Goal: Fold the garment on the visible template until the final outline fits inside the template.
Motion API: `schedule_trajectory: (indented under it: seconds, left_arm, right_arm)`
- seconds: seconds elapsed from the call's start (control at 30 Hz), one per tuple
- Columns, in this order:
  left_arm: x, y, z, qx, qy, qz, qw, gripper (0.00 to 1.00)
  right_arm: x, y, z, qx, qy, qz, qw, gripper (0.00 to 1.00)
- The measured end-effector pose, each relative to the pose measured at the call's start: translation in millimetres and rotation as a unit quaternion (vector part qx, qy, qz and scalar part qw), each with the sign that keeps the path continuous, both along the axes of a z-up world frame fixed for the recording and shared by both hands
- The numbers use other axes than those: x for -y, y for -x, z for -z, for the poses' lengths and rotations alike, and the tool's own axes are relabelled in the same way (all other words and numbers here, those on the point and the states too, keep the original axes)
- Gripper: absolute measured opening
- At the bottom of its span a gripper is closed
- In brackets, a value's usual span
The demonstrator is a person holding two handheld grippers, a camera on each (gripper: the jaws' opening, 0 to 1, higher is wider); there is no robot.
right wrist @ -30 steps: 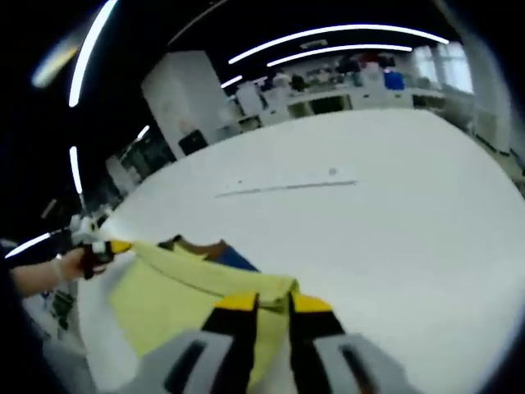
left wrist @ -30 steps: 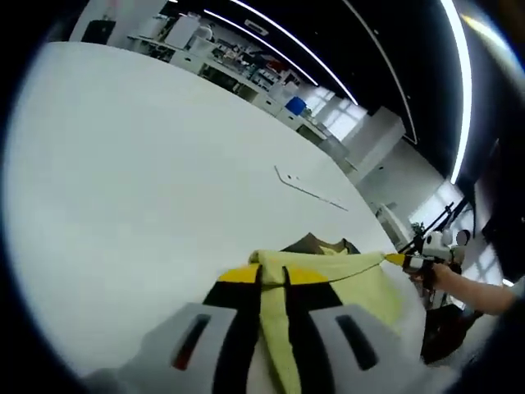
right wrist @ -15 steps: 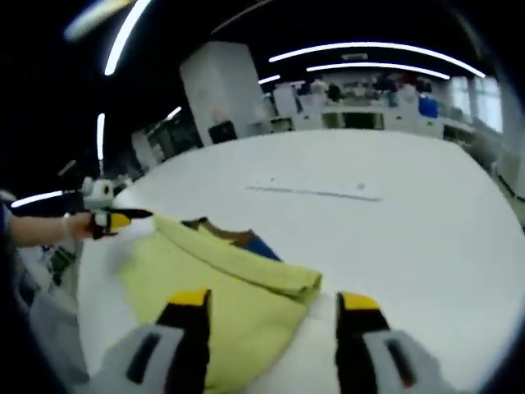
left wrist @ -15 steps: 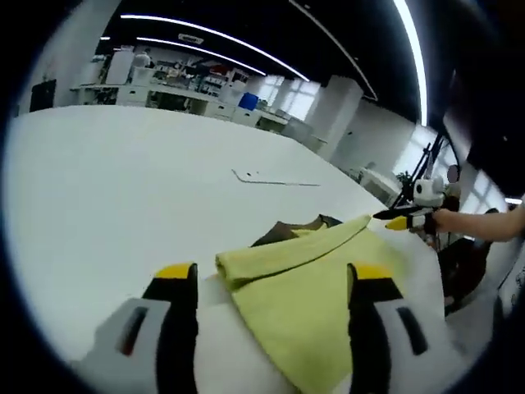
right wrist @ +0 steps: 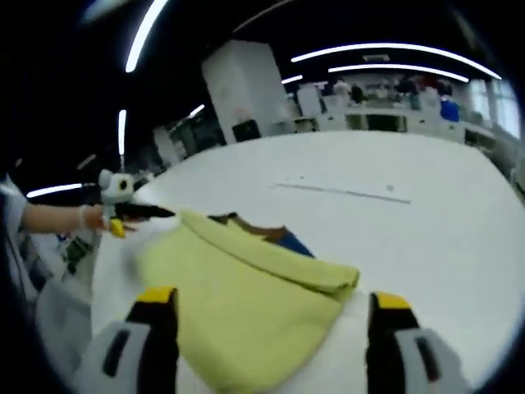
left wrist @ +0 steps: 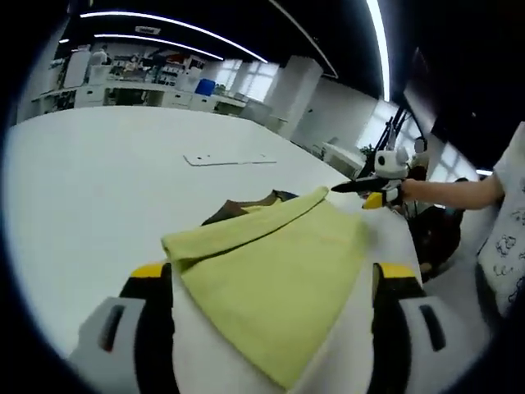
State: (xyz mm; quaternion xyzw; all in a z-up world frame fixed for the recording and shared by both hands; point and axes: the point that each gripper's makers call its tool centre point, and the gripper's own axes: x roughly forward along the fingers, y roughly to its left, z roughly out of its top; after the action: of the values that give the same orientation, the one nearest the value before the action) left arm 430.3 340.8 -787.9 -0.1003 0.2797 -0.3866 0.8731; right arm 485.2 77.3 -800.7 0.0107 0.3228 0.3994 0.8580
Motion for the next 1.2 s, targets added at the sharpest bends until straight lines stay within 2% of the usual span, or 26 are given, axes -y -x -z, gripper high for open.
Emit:
schedule_trajectory:
  seconds: [0.13,0.23,0.4,0.6,0.73,0.97,1.2]
  left_arm:
    - [6,3.3,-0.3,-0.001,0.003,0.003,1.0000,0.98]
    - [12,4.2,7.6,-0.011,0.001,0.013,0.9999,0.97]
    - [14,-4.4,15.5,-0.018,-0.002,0.004,0.9998,0.95]
    - [12,-22.0,16.3,-0.010,0.007,-0.011,0.9999,0.94]
    - [11,-38.3,14.0,0.005,0.012,-0.023,0.9997,0.92]
    - [7,-59.0,13.7,0.008,0.020,-0.055,0.9982,0.93]
    - [-2,-65.6,12.6,0.010,0.025,-0.078,0.9966,0.92]
  right_arm:
    - [-8,9,-0.2,-0.008,-0.008,-0.006,0.9999,0.97]
    - [-18,19,3.1,-0.016,-0.014,-0.022,0.9995,0.95]
    - [-24,18,14.4,-0.026,-0.012,-0.023,0.9993,0.94]
    - [-25,9,17.0,-0.024,-0.011,-0.018,0.9995,0.93]
    - [-26,-2,16.0,-0.017,-0.007,-0.018,0.9997,0.92]
    - [-24,-25,23.6,-0.009,0.005,-0.008,0.9999,0.90]
    - [-24,-32,23.1,-0.009,0.000,0.013,0.9999,0.90]
